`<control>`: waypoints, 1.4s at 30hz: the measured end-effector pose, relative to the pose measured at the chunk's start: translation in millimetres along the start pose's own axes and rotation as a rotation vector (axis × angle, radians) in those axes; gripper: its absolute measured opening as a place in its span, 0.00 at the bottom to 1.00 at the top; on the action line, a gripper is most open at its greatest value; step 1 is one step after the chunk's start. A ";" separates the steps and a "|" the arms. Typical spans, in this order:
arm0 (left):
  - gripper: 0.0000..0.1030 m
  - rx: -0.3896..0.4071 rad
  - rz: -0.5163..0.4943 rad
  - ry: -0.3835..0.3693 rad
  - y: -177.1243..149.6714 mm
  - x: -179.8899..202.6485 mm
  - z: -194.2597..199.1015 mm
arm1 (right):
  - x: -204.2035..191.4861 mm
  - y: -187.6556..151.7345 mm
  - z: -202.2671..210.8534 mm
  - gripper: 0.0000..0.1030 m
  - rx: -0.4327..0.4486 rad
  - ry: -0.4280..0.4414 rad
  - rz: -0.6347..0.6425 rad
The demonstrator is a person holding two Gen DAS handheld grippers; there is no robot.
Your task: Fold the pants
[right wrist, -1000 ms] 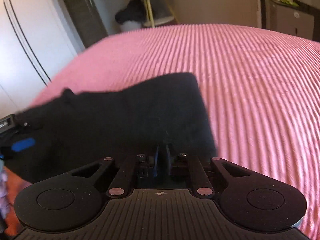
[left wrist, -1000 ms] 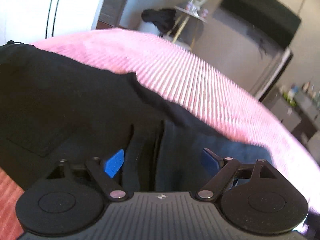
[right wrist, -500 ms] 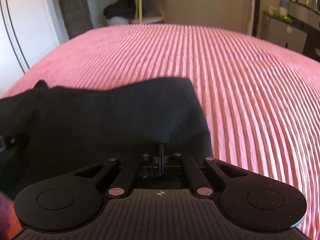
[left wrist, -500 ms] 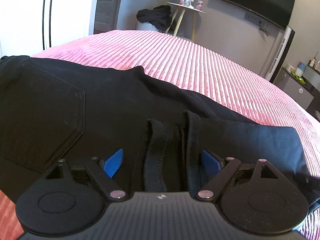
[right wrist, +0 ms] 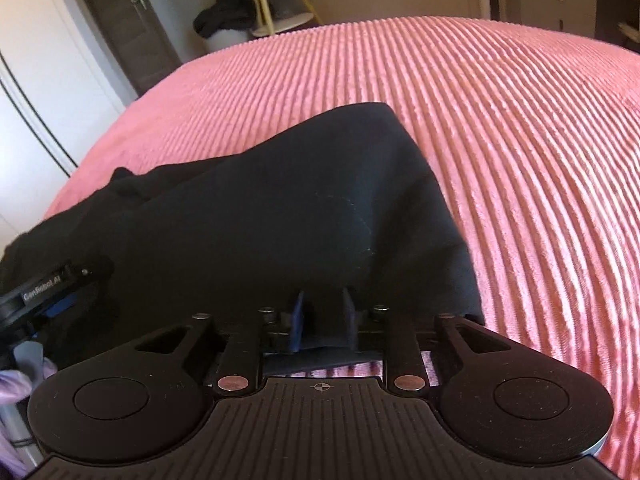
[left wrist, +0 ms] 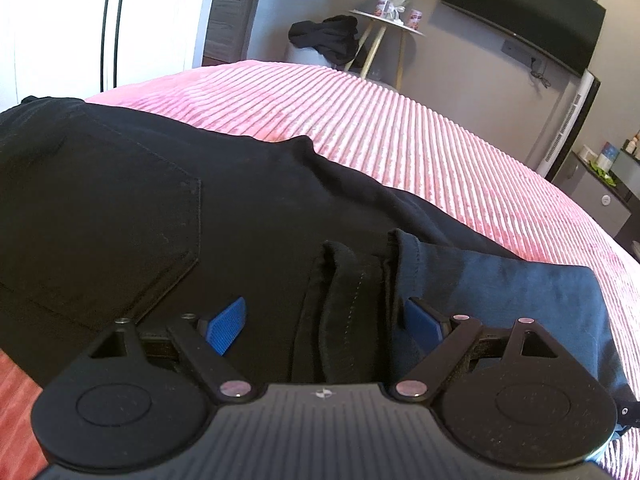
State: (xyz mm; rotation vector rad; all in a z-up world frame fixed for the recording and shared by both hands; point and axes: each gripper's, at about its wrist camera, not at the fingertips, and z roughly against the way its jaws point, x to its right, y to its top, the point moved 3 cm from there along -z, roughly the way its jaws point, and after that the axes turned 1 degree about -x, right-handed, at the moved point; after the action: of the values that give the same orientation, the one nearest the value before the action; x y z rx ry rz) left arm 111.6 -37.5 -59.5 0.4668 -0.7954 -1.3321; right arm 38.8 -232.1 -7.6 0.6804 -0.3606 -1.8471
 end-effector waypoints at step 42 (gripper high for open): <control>0.96 0.349 0.399 0.213 19.1 -123.2 111.4 | 0.1 -4.2 -2.9 0.47 0.081 0.098 -0.136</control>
State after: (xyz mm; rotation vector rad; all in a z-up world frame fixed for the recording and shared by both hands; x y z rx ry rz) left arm 37.6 101.0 -2.1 0.6733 -0.8910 -0.7621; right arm 37.4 -230.4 -12.2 0.8662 -0.3335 -1.9267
